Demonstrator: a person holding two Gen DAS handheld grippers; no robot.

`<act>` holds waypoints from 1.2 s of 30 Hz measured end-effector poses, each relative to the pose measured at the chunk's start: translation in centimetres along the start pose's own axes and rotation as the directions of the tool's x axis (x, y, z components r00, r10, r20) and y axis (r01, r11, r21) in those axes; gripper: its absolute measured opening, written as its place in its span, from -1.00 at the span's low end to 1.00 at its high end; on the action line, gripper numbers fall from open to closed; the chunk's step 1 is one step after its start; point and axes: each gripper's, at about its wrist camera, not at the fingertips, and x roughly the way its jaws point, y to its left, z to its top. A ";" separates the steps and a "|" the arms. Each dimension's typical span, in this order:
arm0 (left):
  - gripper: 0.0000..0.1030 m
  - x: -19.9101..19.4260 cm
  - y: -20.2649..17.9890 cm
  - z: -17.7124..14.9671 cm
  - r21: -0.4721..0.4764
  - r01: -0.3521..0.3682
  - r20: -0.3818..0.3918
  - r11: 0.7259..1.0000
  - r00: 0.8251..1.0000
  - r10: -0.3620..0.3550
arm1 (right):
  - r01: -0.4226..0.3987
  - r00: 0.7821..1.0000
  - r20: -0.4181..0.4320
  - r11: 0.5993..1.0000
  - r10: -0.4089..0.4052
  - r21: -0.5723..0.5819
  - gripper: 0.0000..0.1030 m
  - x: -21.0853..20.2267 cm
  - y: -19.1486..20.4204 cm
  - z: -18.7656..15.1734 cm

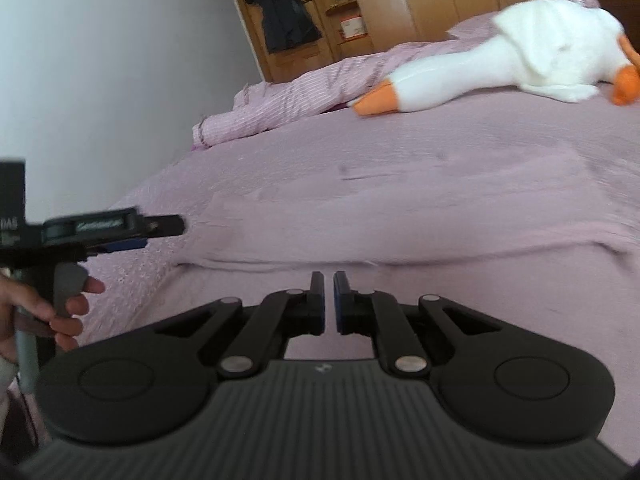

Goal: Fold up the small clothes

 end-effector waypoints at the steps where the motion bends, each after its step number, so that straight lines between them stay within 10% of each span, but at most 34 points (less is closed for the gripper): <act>1: 0.88 -0.6 0.0 -0.3 -0.013 0.022 -0.010 1.000 1.000 -0.022 | 0.005 1.000 0.006 1.000 -0.005 0.016 -0.35 -1.6 -1.1 -0.2; 4: 0.88 -3.4 1.1 -2.1 -0.090 0.101 -0.024 0.991 0.994 -0.104 | 0.015 0.998 0.057 0.996 -0.020 0.085 0.55 -6.3 -4.4 -1.2; 11: 0.91 -8.2 4.5 -7.5 -0.202 0.091 -0.131 0.975 0.984 -0.119 | -0.003 0.990 0.132 0.947 -0.041 0.322 0.54 -14.0 -11.9 -5.1; 17: 0.91 -10.9 6.3 -11.4 -0.268 0.092 -0.165 0.959 0.976 -0.140 | -0.109 0.980 0.198 0.815 -0.007 0.570 0.54 -16.0 -15.9 -8.9; 26: 0.92 -14.1 7.0 -15.0 -0.461 0.214 -0.197 0.861 0.922 -0.334 | -0.098 0.994 0.094 0.831 0.055 0.548 0.55 -15.5 -15.0 -9.6; 36: 0.97 -7.3 6.1 -10.6 -0.442 0.234 -0.184 0.866 0.921 -0.343 | -0.073 0.996 0.078 0.834 0.036 0.546 0.49 -14.9 -14.7 -9.5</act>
